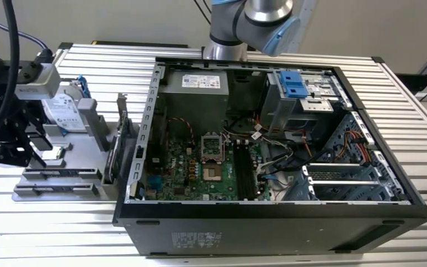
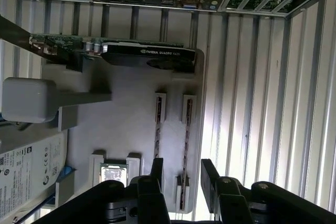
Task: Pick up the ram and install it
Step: 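Pick up the ram and move it above insertion slot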
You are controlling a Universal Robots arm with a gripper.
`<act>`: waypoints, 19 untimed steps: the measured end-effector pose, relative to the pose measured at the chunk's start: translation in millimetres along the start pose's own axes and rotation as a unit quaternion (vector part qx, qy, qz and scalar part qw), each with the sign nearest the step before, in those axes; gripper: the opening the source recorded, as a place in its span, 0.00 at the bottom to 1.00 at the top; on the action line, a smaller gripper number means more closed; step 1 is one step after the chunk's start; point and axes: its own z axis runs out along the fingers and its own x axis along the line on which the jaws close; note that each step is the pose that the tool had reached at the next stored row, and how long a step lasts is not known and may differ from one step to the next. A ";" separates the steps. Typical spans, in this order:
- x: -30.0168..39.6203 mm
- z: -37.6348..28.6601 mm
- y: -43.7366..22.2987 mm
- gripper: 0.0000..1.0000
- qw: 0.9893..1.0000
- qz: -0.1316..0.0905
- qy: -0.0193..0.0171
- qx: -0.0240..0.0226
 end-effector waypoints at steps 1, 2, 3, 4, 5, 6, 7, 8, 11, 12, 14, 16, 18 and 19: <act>0.0 0.6 0.0 1.00 1.000 0.000 0.000 0.000; 0.0 1.2 0.0 1.00 1.000 0.000 0.000 0.001; 0.0 1.9 0.0 1.00 1.000 0.000 0.000 0.001; 0.0 2.6 -0.1 1.00 1.000 0.000 0.000 0.001; 0.0 3.2 0.0 1.00 1.000 0.000 0.000 0.001; 0.0 3.8 -0.1 1.00 1.000 0.000 0.000 0.001; 0.0 4.4 -0.1 1.00 1.000 0.000 0.000 0.002; 0.0 5.1 -0.1 1.00 1.000 0.000 -0.001 0.002; 0.1 6.9 -0.1 1.00 1.000 0.000 -0.001 0.003; 0.1 7.5 -0.1 1.00 1.000 0.000 -0.001 0.003; 0.1 8.8 -0.1 1.00 1.000 0.000 -0.001 0.004; 0.1 10.4 -0.3 1.00 1.000 0.000 -0.001 0.004; 0.1 12.6 -1.4 1.00 1.000 0.000 -0.001 0.004; 0.1 13.7 -2.2 1.00 1.000 0.000 -0.001 0.004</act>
